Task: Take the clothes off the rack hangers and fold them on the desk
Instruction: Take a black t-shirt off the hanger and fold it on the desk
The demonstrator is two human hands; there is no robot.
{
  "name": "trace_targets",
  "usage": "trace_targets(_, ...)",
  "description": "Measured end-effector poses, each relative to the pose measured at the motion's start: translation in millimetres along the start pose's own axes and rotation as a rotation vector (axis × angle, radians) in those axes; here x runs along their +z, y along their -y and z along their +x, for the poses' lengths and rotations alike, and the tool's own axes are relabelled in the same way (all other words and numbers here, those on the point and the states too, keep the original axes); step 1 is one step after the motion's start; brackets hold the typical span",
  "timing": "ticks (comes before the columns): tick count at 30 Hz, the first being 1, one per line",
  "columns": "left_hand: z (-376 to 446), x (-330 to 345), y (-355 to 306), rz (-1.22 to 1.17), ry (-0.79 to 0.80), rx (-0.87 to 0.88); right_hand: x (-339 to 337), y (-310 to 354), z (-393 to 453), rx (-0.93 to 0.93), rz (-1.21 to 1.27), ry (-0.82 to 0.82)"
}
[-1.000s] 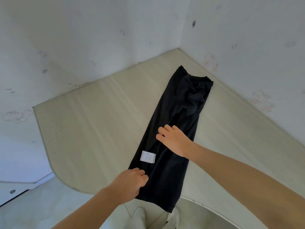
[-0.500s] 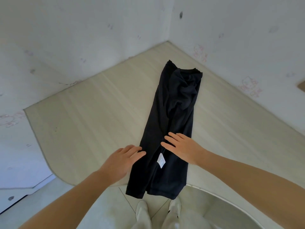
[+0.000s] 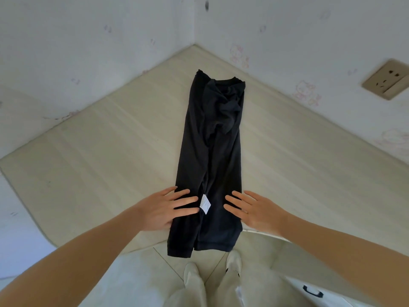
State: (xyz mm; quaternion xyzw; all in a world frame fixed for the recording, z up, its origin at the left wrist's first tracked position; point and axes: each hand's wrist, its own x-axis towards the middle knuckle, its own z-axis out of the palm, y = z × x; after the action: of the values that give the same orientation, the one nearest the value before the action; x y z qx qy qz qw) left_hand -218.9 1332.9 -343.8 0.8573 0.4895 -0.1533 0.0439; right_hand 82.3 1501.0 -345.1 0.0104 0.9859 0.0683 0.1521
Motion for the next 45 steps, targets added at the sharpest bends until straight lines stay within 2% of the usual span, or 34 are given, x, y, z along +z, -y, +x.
trace_targets(5, 10.8, -6.1, -2.3, -0.079, -0.009, -0.049, 1.7, 2.2, -2.9, 0.042, 0.062, -0.011)
trace_targets(11, 12.4, -17.0, -16.3, -0.286, -0.013, -0.207, -7.5, 3.5, -0.7, 0.035, 0.119, -0.011)
trace_targets(14, 8.5, -24.1, -17.3, -0.489, 0.056, -0.245, -15.2, 1.0, -4.2, 0.056, 0.200, -0.004)
trace_targets(16, 7.8, -29.7, -16.3, -0.680, 0.083, -0.274, -20.4, 0.8, -8.0, 0.049, 0.328, 0.110)
trace_targets(18, 8.2, -30.2, -16.2, -0.976, 0.117, -0.339, -25.7, 1.8, -12.9, 0.090, 0.532, 0.175)
trace_targets(21, 11.2, -39.1, -12.1, -1.245, 0.161, -0.545, -38.9, -2.0, -14.5, 0.242, 0.913, 0.185)
trace_targets(23, 15.2, -49.3, -9.0, -1.394, 0.239, -0.682, -43.7, -9.5, -6.2, 0.319, 1.032, 0.137)
trace_targets(25, 23.3, -60.2, -2.3, -1.656, 0.179, -0.823, -48.9, -20.4, 9.9, 0.452, 1.149, -0.041)
trace_targets(27, 35.8, -66.0, 12.3, -1.780, -0.005, -1.027, -53.2, -34.7, 28.6, 0.650, 1.260, -0.230)
trace_targets(28, 41.7, -64.2, 20.6, -1.773, -0.112, -1.134, -54.5, -42.8, 38.0, 0.748, 1.305, -0.259)
trace_targets(30, 53.0, -55.5, 35.6, -1.764, -0.231, -1.288, -51.6, -60.3, 58.1, 0.902, 1.427, -0.177)
trace_targets(33, 55.7, -45.3, 36.3, -1.856, -0.267, -1.207, -48.5, -69.3, 75.9, 1.092, 1.614, 0.033)
trace_targets(36, 54.1, -36.1, 28.1, -1.829, -0.300, -1.060, -41.5, -70.3, 83.7, 1.074, 1.411, 0.096)
trace_targets(38, 55.1, -40.5, 24.3, -1.799, -0.326, -0.946, -38.7, -69.8, 84.3, 1.039, 1.349, 0.050)
trace_targets(41, 57.2, -48.2, 23.9, -1.809, -0.349, -0.814, -35.0, -65.8, 76.5, 1.066, 1.414, -0.071)
trace_targets(43, 59.3, -48.2, 26.4, -1.780, -0.328, -0.810, -31.0, -65.8, 68.9, 1.072, 1.340, -0.084)
trace_targets(45, 61.2, -47.0, 29.2, -1.763, -0.335, -0.897, -27.8, -67.8, 61.8, 1.039, 1.250, -0.011)
